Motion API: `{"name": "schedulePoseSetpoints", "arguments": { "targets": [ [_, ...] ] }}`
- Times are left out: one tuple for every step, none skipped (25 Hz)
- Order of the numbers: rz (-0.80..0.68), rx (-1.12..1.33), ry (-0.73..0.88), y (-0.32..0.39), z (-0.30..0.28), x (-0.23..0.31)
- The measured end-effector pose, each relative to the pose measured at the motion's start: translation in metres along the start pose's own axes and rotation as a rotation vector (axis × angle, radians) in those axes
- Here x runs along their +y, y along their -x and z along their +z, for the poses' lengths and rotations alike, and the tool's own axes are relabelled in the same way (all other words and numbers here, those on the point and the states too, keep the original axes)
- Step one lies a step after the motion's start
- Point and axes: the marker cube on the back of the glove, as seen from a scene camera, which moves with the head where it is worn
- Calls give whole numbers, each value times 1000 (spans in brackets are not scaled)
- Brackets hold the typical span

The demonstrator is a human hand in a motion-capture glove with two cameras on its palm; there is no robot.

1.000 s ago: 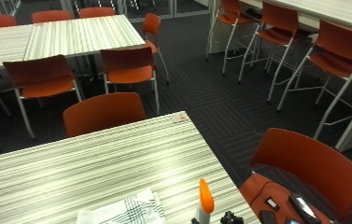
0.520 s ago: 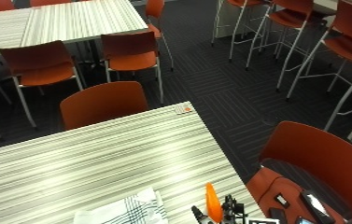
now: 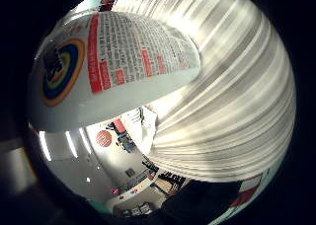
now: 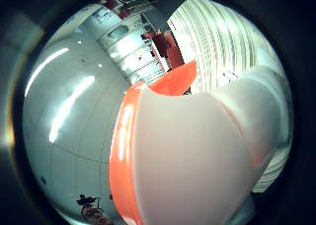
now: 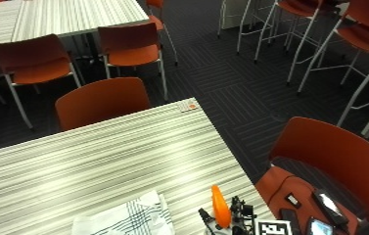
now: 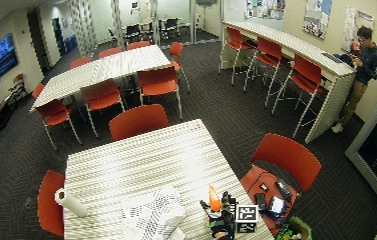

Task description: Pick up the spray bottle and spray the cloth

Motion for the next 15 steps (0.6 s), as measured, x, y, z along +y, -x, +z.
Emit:
{"name": "schedulePoseSetpoints", "arguments": {
  "targets": [
    [1,4,-1,0,0,0],
    [2,5,0,0,0,-1],
    [3,4,2,-1,0,-2],
    [3,0,4,-2,1,-2],
    [3,-5,6,-3,2,-3],
    [2,-12,7,-3,3,-3],
    [0,-22,7,-2,4,-3],
    [-4,-33,4,-1,4,-3],
    [-12,-45,-1,0,4,-4],
    [-22,-55,-9,1,3,-6],
    [-33,-62,-18,1,3,-8],
    [-44,-65,-27,0,2,-10],
    [-54,-63,-34,0,1,-12],
    [-62,-59,-41,0,1,-14],
    [-70,-52,-48,0,0,-16]
  ]
}}
